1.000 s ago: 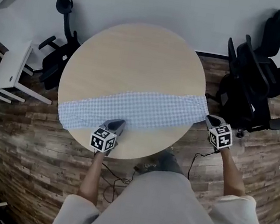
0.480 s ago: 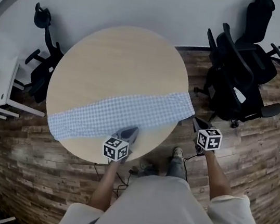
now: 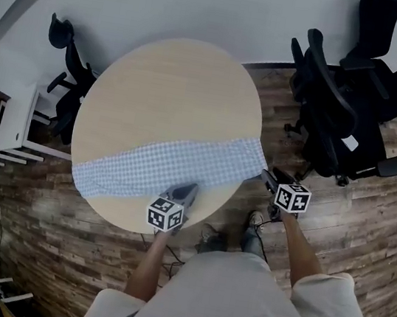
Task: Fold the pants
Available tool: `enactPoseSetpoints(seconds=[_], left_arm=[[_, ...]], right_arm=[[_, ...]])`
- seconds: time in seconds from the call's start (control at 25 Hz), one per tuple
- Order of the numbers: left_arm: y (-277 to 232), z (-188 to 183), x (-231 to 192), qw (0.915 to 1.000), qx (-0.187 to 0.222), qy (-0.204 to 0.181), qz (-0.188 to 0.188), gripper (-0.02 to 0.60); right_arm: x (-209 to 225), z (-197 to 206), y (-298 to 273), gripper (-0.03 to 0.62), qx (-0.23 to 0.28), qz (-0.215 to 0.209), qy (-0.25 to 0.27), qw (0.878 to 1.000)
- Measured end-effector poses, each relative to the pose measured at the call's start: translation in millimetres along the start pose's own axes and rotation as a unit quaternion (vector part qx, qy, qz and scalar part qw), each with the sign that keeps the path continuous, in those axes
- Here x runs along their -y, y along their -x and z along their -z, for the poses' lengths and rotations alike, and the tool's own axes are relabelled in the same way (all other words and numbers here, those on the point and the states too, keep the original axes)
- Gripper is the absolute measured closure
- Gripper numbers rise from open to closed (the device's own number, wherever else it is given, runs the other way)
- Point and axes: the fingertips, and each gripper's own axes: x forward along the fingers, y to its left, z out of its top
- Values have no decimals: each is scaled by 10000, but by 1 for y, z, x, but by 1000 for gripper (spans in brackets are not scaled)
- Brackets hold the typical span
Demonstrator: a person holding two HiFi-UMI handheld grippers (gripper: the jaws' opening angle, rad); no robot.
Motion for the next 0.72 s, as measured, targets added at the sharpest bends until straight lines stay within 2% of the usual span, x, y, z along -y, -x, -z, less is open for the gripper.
enactPoseSetpoints(seconds=[0.16, 0.32, 0.6, 0.72], left_arm=[[-10, -3, 8, 9995, -191, -48, -233, 549], [-19, -2, 13, 9983, -365, -68, -442, 549], [-20, 3, 21, 9951, -667, -133, -713, 549], [-20, 2, 23, 9944, -720, -160, -754, 549]], right_arm=[[9, 11, -22, 367, -136, -378, -411, 9983], [14, 19, -41, 365, -372, -739, -645, 9945], [-2, 30, -62, 370, -758, -1501, -762, 9828], [-4, 27, -60, 441, -739, -1605, -768, 9813]])
